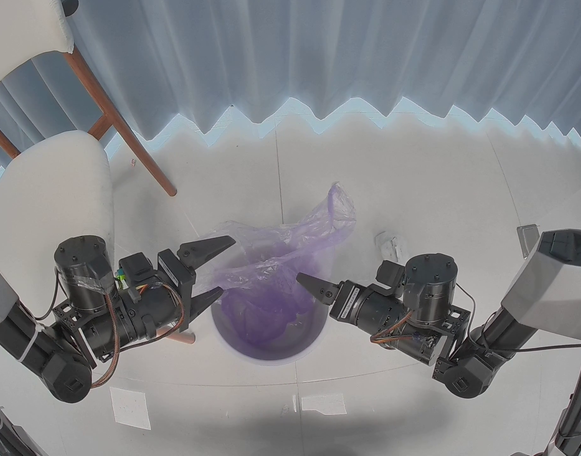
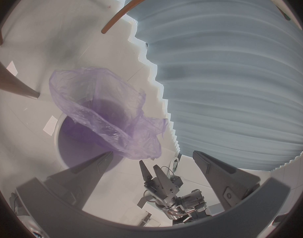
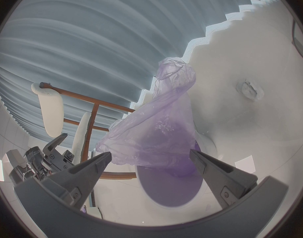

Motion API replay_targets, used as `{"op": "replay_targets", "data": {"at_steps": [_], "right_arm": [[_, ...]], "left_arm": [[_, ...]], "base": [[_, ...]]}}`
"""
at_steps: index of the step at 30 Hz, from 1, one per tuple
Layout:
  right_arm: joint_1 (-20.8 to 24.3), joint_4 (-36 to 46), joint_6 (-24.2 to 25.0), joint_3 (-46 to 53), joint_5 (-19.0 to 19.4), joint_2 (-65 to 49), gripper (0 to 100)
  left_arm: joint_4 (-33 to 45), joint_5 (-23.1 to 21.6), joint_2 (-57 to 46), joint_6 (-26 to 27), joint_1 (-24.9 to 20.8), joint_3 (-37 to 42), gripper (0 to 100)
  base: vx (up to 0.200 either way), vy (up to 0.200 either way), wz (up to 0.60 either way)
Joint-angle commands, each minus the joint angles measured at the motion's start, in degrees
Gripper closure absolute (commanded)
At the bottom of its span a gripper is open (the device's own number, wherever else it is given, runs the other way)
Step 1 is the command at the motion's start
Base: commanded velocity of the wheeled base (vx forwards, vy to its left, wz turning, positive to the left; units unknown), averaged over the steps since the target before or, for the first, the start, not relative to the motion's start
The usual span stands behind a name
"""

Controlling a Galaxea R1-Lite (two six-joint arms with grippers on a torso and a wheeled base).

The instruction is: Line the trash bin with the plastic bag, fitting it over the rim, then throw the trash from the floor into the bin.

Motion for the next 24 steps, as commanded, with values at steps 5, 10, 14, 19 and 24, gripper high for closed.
{"op": "replay_targets", "data": {"at_steps": [5,10,14,19,24], "right_arm": [[-0.3,-0.5,-0.2,0.1,0.0,0.8,0],[-0.3,-0.5,-0.3,0.1,0.0,0.9,0],[-0.3,-0.5,-0.3,0.2,0.0,1.0,0],[-0.2,-0.5,-0.3,0.2,0.0,1.0,0],[-0.1,-0.5,-0.3,0.1,0.0,0.8,0]], "left_arm": [[-0.8,0.2,5.9,0.0,0.5,0.5,0],[-2.4,0.3,9.7,-0.4,2.0,-1.1,0],[-4.7,0.2,11.3,-3.8,4.0,-2.9,0],[-4.7,0.1,11.4,-4.4,5.0,-3.6,0],[-4.7,0.0,11.4,-4.2,4.1,-2.7,100]], "base": [[0.0,0.0,0.0],[0.0,0.0,0.0],[0.0,0.0,0.0],[0.0,0.0,0.0],[0.0,0.0,0.0]]}}
